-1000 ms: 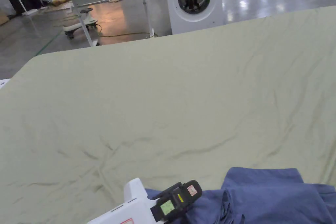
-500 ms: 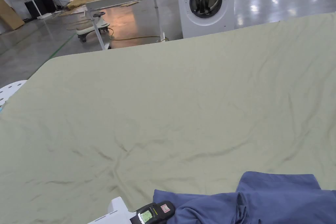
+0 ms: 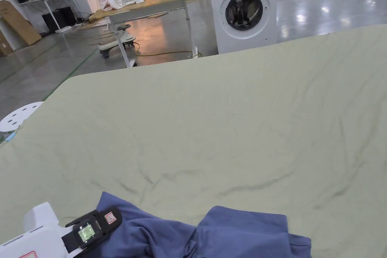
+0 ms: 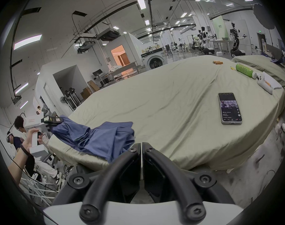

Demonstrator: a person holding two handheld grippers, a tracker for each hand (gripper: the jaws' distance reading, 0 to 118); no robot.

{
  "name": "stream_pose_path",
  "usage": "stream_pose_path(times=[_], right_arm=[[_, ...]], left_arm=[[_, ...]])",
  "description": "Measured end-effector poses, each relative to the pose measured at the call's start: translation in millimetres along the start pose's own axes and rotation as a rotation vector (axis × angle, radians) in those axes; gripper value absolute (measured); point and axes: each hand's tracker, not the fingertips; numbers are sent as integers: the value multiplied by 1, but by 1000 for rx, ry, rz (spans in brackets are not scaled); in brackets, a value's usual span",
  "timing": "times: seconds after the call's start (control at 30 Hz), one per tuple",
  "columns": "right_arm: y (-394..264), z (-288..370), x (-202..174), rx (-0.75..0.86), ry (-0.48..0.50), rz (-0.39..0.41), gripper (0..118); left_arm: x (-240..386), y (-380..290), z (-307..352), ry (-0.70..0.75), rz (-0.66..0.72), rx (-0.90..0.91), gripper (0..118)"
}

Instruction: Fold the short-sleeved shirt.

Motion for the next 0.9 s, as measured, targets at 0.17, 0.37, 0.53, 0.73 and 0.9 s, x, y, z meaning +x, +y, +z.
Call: stream_pose_path(times=[0.17,0.37,0.53,0.73,0.9], right_arm=[[4,5,-5,17,6,-5,0],[-2,22,-1,17,-24,23,0],[-10,27,17,11,-6,-73,0],[-17,23,32,14,27,-100,0],[-15,15,26,2,36,-94,0]], left_arm=[[87,-40,-53,-121,-91,-90,10],[154,-109,-138,-130,-297,-296,10],[139,-106,-153,-248,-152,-330,50],[103,-75,-115,-308,-40,-195,30],[96,-100,-143,-333,23,-308,2]])
